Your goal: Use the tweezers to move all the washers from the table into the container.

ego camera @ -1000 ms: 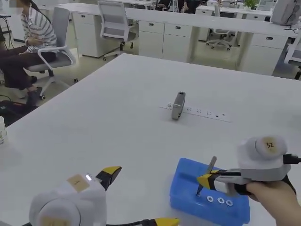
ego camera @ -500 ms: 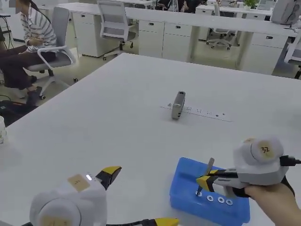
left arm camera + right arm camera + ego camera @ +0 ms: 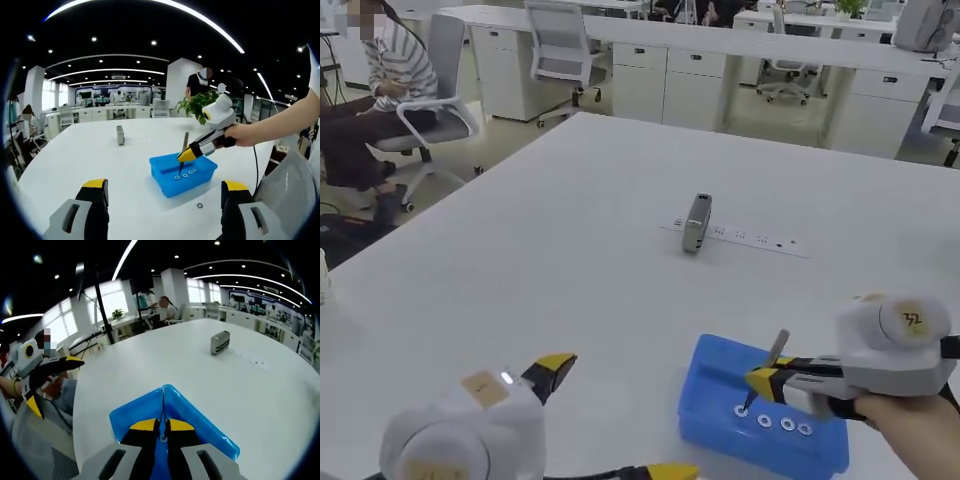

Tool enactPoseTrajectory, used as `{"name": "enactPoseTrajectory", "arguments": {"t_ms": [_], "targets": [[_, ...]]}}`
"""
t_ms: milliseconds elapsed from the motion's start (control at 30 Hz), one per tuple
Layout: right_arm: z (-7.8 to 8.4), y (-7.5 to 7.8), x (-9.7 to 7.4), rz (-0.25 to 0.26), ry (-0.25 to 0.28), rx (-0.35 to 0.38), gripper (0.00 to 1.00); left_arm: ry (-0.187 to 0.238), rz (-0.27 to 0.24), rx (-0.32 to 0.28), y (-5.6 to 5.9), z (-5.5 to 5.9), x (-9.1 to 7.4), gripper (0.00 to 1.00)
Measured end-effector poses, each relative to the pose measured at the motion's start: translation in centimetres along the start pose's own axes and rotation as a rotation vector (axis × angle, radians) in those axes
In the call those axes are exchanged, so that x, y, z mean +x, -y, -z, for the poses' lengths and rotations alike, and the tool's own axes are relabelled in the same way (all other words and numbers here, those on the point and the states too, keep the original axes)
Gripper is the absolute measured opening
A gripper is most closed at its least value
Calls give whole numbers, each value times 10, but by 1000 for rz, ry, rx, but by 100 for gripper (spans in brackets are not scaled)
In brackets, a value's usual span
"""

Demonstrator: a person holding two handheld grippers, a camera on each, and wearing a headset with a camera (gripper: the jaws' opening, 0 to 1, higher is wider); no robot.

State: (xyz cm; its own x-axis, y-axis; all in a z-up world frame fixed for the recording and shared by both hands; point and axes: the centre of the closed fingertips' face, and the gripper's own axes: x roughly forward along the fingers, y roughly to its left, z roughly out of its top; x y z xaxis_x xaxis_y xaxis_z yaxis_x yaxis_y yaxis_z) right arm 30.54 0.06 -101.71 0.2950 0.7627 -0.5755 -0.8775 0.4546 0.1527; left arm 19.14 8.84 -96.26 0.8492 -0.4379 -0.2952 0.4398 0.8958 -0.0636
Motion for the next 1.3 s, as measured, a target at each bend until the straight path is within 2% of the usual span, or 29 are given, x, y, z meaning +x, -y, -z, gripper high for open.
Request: {"name": "enactPoseTrajectory", "arguments": {"t_ms": [333,767,1300], "targets": [[-14,-3,-13,-1,61,17,4,-1,2,3,0,0,0,95],[-22,-9,-33,-2,130,67,4,-4,3,5,1,1,0,95],[-32,-30,-48,-45,217,149,4,-9,4,7,2,1,0,95]]}}
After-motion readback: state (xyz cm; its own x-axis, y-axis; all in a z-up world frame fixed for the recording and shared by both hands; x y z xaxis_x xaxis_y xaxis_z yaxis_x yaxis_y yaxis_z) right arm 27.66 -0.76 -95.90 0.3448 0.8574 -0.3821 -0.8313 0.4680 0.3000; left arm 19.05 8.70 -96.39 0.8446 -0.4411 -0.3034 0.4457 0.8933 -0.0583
